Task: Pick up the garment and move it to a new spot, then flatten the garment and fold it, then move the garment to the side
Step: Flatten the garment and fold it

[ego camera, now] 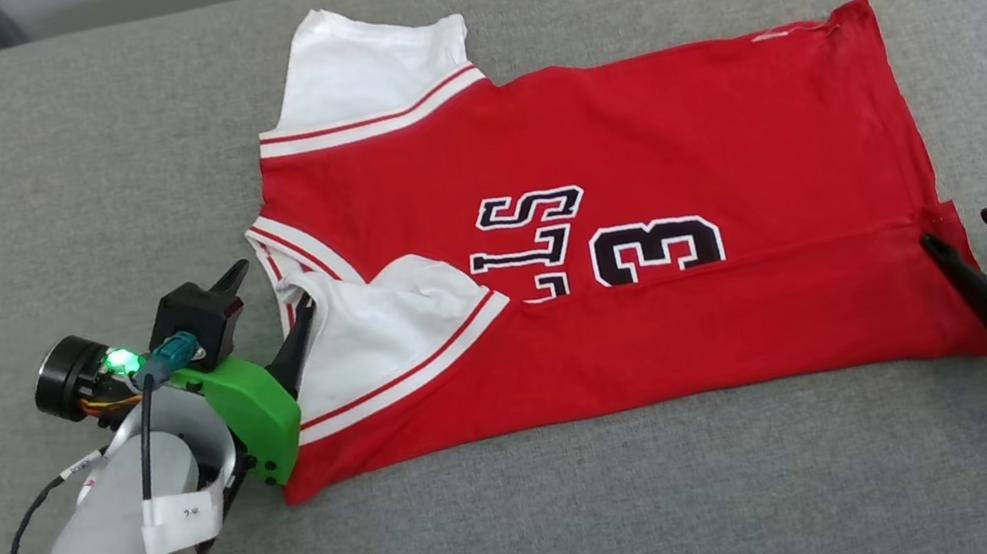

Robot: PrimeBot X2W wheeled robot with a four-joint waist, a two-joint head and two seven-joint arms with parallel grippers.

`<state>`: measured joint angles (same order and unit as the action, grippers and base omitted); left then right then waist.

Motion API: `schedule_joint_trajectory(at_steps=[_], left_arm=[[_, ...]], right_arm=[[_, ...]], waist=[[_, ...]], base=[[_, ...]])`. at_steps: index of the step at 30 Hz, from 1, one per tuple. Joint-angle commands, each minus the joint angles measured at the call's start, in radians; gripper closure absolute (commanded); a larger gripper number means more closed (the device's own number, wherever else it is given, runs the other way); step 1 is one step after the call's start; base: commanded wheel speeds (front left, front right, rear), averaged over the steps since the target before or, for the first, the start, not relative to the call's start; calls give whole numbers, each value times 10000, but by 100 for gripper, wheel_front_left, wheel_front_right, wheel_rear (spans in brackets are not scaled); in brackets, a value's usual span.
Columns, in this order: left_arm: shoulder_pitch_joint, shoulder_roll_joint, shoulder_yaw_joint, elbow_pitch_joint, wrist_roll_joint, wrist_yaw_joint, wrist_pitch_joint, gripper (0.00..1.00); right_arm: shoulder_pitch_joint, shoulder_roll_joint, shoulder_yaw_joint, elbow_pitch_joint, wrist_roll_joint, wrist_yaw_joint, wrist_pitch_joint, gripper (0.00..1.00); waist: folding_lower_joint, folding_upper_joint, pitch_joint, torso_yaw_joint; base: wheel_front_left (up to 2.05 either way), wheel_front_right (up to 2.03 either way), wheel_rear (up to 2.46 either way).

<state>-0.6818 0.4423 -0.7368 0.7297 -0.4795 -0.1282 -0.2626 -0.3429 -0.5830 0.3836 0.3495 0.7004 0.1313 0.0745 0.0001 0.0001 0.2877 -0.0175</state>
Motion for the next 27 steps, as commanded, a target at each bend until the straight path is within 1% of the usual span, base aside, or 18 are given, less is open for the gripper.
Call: schedule_joint_trajectory(at_steps=[1, 5, 7, 10, 12, 14, 16, 18, 20, 23, 27], left_arm=[[148, 164, 54, -164, 35, -24, 10, 0], [93, 509, -116, -482, -227, -24, 21, 0], [-5, 671, -464, -716, -689, -24, 508, 0], [-289, 994, -1083, -1257, -1500, -24, 1611, 0], [-488, 1227, -1631, -1729, -2290, -24, 2834, 0], [-708, 1397, -1945, -2140, -3252, -24, 3880, 0], [-881, 1492, -2196, -2414, -4073, -24, 4883, 0], [-1076, 1569, -2433, -2584, -4988, -24, 6168, 0], [-1220, 1596, -2625, -2704, -5686, -24, 7169, 0], [-1438, 1678, -2984, -2740, -6118, -24, 8165, 0], [-1524, 1586, -3219, -2492, -6500, -25, 8633, 0]], right_arm=[[229, -59, -172, -106, -117, -6, -202, 0], [670, -148, -618, -497, -379, -6, -439, 0], [878, -157, -783, -739, -499, -6, -412, 0], [1140, -125, -1007, -1037, -632, -6, -223, 0], [1282, -73, -1150, -1224, -717, -6, -41, 0], [1361, -19, -1281, -1334, -793, -6, 92, 0], [1422, 52, -1378, -1403, -853, -6, 179, 0], [1486, 145, -1435, -1474, -904, -6, 289, 0], [1502, 208, -1462, -1537, -948, -6, 376, 0], [1447, 277, -1496, -1615, -990, -6, 486, 0], [1251, 361, -1492, -1672, -1031, -6, 602, 0]], waist=[[-1, -1, -529, 221], [-1, -1, -983, 416], [-1, -1, -1177, 494], [-1, -1, -1386, 602], [-1, -1, -1491, 647], [-1, -1, -1531, 694], [-1, -1, -1546, 724], [-1, -1, -1535, 742], [-1, -1, -1479, 724], [-1, -1, -1316, 653], [-1, -1, -1014, 460]], base=[[0, 0, 0], [0, 0, 0], [0, 0, 0], [0, 0, 0], [0, 0, 0], [0, 0, 0], [0, 0, 0], [0, 0, 0], [0, 0, 0], [0, 0, 0], [0, 0, 0]])
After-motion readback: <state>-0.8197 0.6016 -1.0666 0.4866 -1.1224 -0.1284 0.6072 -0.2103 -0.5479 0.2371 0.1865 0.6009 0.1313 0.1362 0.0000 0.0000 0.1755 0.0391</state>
